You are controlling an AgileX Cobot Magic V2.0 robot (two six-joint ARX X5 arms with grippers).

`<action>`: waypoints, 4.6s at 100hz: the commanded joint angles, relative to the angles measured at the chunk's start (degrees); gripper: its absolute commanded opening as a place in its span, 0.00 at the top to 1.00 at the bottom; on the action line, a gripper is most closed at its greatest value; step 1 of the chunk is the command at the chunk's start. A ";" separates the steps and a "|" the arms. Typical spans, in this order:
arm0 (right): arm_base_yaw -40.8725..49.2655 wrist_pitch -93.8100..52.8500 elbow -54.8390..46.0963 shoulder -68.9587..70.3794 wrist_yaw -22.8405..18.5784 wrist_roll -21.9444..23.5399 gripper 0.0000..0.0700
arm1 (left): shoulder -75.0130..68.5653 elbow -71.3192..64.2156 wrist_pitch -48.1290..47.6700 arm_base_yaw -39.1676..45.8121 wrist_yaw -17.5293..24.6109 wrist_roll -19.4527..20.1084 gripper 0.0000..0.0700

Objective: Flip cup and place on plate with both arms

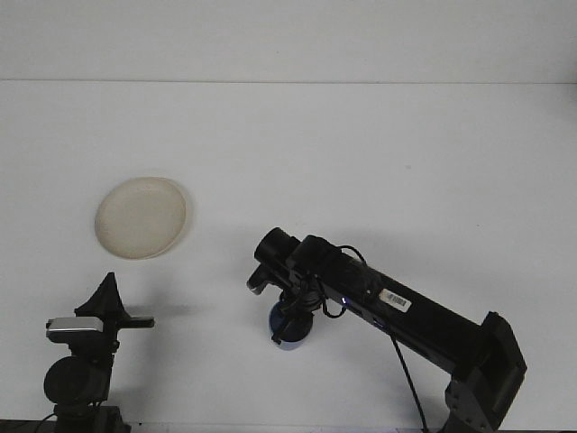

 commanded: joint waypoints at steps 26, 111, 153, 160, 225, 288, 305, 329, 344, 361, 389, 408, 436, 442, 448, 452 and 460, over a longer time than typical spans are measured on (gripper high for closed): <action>0.13 -3.02 6.36 -2.27 -0.11 -0.50 0.51 | -0.09 -1.11 0.87 0.04 -0.28 -8.33 0.98; -22.60 45.75 -37.75 -63.73 6.54 1.57 0.52 | 19.47 30.14 -18.43 -0.02 18.23 -21.90 0.98; -30.84 49.53 -56.22 -80.81 7.98 2.69 0.52 | 57.13 65.40 -47.08 -7.15 22.69 -6.49 0.19; -31.32 49.55 -56.22 -80.76 7.89 2.58 0.52 | 61.37 69.20 -50.23 -9.20 22.71 -5.53 0.16; -31.50 49.57 -56.22 -80.70 7.54 2.34 0.52 | 83.34 78.03 -63.87 -35.30 22.71 -3.08 0.16; -31.50 49.53 -56.24 -80.70 7.54 2.36 0.52 | 97.57 78.03 -57.83 -47.67 19.08 -3.78 0.36; -31.50 49.53 -56.24 -80.70 7.54 2.34 0.52 | 99.45 78.03 -57.90 -47.91 18.91 -4.00 0.86; -31.50 49.51 -56.24 -80.70 7.54 2.34 0.52 | 98.92 78.07 -58.62 -47.98 15.91 -4.22 0.98; -31.50 49.51 -56.24 -80.70 7.54 2.34 0.52 | 95.56 79.17 -59.58 -46.29 15.39 -4.17 0.98; -31.50 49.42 -56.24 -80.70 7.56 2.34 0.52 | 89.05 84.91 -61.94 -40.85 10.10 -3.54 0.98; -31.50 49.40 -56.24 -80.67 7.54 2.34 0.52 | 84.63 97.48 -66.95 -22.75 3.04 -1.27 0.98; -31.50 49.35 -56.24 -80.67 7.54 2.36 0.52 | 85.74 97.90 -67.93 -9.46 3.02 0.48 0.98; -31.50 49.18 -56.24 -80.67 7.54 2.36 0.52 | 92.63 97.90 -68.98 4.15 3.13 0.59 0.98; -31.50 49.18 -56.24 -80.67 7.54 2.36 0.52 | 94.62 97.90 -69.02 5.88 3.32 0.59 0.98; -31.50 49.18 -56.24 -80.67 7.54 2.36 0.52 | 96.80 97.90 -68.70 7.15 4.79 0.76 0.98; -31.50 49.18 -56.24 -80.67 7.54 2.34 0.52 | 98.27 97.90 -68.43 7.91 6.14 0.98 0.98; -31.50 49.18 -56.24 -80.67 7.54 2.36 0.52 | 101.37 97.90 -67.45 8.87 7.02 1.46 0.98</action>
